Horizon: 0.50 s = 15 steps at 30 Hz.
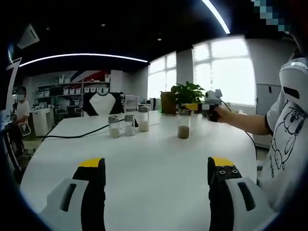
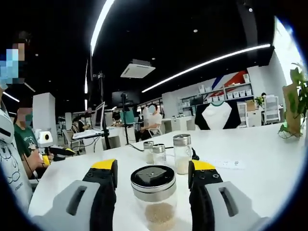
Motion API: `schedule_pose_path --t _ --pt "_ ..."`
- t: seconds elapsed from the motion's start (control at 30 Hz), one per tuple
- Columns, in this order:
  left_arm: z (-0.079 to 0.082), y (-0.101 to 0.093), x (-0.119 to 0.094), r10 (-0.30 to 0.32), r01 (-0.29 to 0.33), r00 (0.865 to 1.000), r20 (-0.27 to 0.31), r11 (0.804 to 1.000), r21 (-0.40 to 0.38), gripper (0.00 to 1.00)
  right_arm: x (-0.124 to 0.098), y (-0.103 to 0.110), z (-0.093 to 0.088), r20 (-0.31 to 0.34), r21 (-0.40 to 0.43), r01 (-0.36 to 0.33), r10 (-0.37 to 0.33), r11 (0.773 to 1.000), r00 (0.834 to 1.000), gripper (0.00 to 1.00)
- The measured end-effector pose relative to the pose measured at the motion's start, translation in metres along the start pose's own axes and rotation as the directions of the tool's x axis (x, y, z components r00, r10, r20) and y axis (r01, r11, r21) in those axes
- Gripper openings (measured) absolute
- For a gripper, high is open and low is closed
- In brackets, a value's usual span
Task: Rotate the seasoning bottle until the label or dispensing opening points toward the visible target arrow and the bottle remains upright within the marked orientation range
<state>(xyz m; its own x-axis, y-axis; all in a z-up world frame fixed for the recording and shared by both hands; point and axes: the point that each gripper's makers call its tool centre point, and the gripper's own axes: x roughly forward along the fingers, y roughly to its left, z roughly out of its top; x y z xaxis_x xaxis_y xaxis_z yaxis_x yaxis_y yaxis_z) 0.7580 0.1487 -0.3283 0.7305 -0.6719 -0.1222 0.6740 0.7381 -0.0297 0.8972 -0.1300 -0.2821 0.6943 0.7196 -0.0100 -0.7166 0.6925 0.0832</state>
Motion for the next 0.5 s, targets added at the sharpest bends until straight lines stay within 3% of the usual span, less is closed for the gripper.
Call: schedule_pose_path --t 0.1,0.17,0.23,0.33,0.5 --pt "-0.001 0.001 0.0 -0.002 0.002 1.0 -0.006 1.0 0.004 0.92 0.0 0.003 0.002 0.013 0.036 0.049 -0.049 0.998 0.999 0.56" --pt "-0.001 0.003 0.001 0.006 -0.006 1.0 -0.009 1.0 0.0 0.92 -0.002 -0.005 0.001 0.001 0.009 0.14 -0.14 0.99 0.99 0.52" --pt "0.0 0.002 0.0 0.011 -0.011 1.0 -0.005 1.0 0.004 0.92 -0.002 -0.005 0.002 0.012 -0.03 0.185 -0.184 0.982 0.983 0.48" --pt "0.0 0.0 -0.002 0.014 -0.014 1.0 -0.003 1.0 0.008 0.92 0.0 -0.003 -0.001 0.014 -0.028 0.21 -0.21 0.977 0.978 0.49" --pt "0.0 0.006 -0.008 0.045 -0.045 0.999 0.005 0.999 -0.004 0.92 0.003 -0.015 -0.007 0.033 -0.006 0.299 -0.298 0.954 0.954 0.53"
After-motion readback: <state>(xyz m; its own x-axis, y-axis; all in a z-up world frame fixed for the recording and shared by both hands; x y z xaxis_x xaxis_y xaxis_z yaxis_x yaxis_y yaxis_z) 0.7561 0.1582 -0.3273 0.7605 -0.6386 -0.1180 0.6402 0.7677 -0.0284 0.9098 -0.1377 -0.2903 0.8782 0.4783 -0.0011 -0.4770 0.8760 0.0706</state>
